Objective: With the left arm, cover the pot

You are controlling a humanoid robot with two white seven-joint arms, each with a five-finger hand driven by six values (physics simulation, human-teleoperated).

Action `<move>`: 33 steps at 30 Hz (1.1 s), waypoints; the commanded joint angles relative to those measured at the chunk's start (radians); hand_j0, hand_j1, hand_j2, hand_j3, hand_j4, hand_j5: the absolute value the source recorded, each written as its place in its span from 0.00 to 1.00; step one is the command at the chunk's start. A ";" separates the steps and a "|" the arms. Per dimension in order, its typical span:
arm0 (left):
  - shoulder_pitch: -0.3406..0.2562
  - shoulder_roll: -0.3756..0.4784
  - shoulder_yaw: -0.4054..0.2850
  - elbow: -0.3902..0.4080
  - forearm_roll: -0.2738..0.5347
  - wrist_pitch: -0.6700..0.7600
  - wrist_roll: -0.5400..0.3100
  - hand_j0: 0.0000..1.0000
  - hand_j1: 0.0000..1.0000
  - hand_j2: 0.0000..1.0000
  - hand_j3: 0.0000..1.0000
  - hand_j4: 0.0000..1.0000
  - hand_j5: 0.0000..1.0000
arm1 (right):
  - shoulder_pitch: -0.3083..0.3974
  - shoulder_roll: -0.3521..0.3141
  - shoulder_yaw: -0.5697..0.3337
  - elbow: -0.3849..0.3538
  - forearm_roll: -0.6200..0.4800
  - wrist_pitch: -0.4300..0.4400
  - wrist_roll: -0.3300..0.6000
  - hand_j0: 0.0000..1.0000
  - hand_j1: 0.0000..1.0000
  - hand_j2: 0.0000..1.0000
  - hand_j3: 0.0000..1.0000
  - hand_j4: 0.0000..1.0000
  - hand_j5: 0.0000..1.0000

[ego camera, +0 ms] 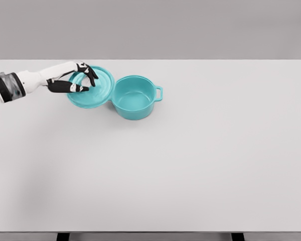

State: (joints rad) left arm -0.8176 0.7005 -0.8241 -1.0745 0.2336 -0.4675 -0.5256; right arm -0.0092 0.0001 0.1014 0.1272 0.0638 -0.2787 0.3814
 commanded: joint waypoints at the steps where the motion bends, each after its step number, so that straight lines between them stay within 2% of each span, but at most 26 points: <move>1: 0.000 -0.013 -0.017 -0.001 0.006 0.009 0.003 0.41 0.41 0.41 0.41 0.41 0.41 | 0.000 0.000 0.000 0.000 0.001 0.000 0.001 1.00 1.00 1.00 1.00 1.00 1.00; 6: -0.026 -0.058 -0.052 0.010 0.000 0.026 0.006 0.41 0.41 0.41 0.41 0.41 0.41 | 0.000 0.000 0.000 0.000 0.001 0.000 0.001 1.00 1.00 1.00 1.00 1.00 1.00; 15: -0.049 -0.119 -0.053 0.070 -0.004 0.044 0.004 0.41 0.41 0.41 0.41 0.41 0.41 | 0.000 0.000 0.000 0.000 0.001 0.000 0.001 1.00 1.00 1.00 1.00 1.00 1.00; 25: -0.067 -0.187 -0.063 0.071 -0.004 0.044 0.004 0.40 0.40 0.40 0.40 0.40 0.40 | 0.000 0.000 0.000 0.000 0.001 0.000 0.001 1.00 1.00 1.00 1.00 1.00 1.00; 33: -0.075 -0.231 -0.076 0.117 -0.005 0.044 0.006 0.40 0.40 0.40 0.40 0.40 0.40 | 0.000 0.000 0.000 0.000 0.001 0.000 0.001 1.00 1.00 1.00 1.00 1.00 1.00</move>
State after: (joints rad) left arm -0.8958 0.4811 -0.9012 -0.9666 0.2258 -0.4256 -0.5216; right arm -0.0092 0.0001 0.1014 0.1273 0.0638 -0.2787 0.3812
